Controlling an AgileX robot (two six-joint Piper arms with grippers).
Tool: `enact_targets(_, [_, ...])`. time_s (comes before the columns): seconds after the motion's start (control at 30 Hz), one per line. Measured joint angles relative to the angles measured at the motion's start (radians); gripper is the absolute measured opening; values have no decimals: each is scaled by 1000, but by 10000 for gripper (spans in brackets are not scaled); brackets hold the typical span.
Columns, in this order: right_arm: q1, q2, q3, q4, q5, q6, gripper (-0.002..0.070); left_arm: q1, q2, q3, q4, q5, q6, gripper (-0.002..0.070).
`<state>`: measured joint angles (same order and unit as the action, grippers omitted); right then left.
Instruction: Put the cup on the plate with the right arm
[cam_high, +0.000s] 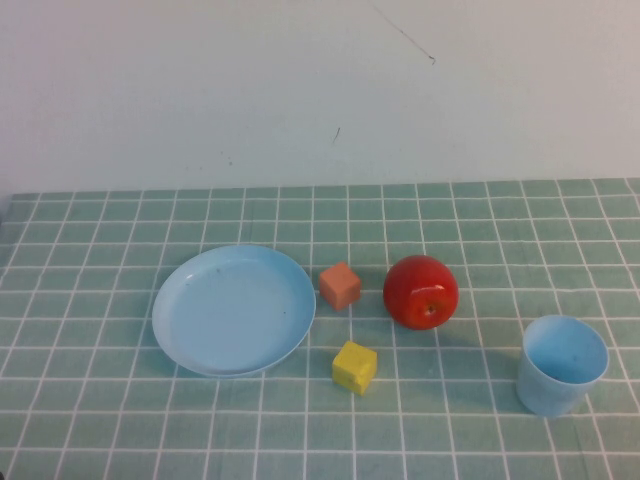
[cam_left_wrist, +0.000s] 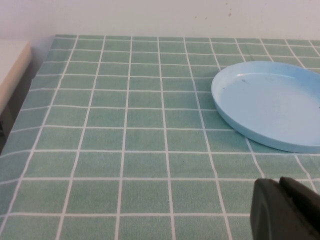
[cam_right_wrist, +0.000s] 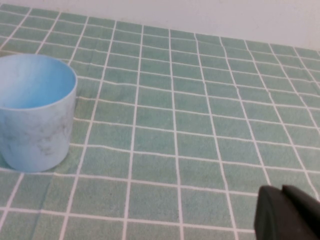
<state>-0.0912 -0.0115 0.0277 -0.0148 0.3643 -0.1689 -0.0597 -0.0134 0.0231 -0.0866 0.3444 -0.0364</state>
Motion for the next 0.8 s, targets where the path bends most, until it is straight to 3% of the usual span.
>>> enact_targets(0.3, [0, 0, 2, 0, -78, 0, -2, 0, 0, 0, 0, 0, -2, -3])
enact_targets(0.8, [0, 0, 2, 49, -985, -2, -2, 0, 0, 0, 0, 0, -2, -3])
